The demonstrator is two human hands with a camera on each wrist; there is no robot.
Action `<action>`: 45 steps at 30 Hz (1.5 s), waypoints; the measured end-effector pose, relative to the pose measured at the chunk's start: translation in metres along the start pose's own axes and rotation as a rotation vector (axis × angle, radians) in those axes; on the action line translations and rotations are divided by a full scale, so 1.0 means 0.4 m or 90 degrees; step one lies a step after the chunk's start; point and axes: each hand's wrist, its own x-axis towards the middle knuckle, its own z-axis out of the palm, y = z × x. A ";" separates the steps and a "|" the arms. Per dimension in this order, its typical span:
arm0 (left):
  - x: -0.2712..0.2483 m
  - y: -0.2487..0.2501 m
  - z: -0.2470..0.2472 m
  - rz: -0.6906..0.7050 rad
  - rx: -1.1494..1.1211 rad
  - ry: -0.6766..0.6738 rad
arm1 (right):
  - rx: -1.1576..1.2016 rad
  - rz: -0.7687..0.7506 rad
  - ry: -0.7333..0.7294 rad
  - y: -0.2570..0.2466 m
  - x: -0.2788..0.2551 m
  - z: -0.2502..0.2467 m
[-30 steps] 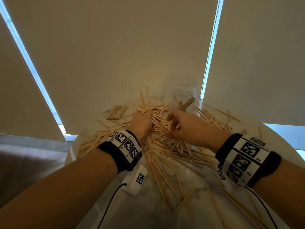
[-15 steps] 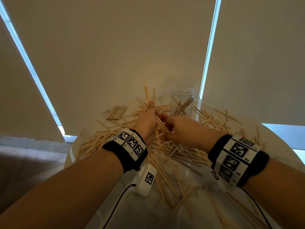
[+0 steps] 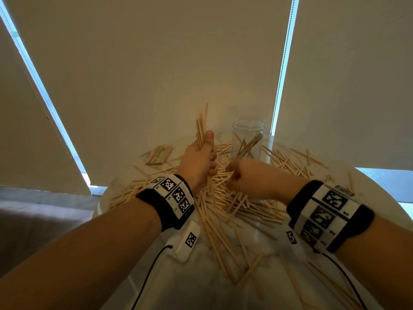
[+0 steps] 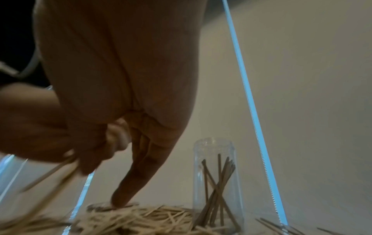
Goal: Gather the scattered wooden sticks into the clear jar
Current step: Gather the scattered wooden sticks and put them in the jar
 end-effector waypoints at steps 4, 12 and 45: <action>-0.037 -0.001 -0.002 -0.038 0.170 -0.126 | 0.131 0.002 0.316 -0.009 -0.001 -0.095; -0.077 0.000 0.071 -0.030 0.201 -0.207 | 0.005 -0.089 0.329 -0.041 0.045 -0.096; 0.008 0.128 0.046 -0.137 0.123 -0.009 | 0.016 0.011 0.189 0.002 0.012 0.049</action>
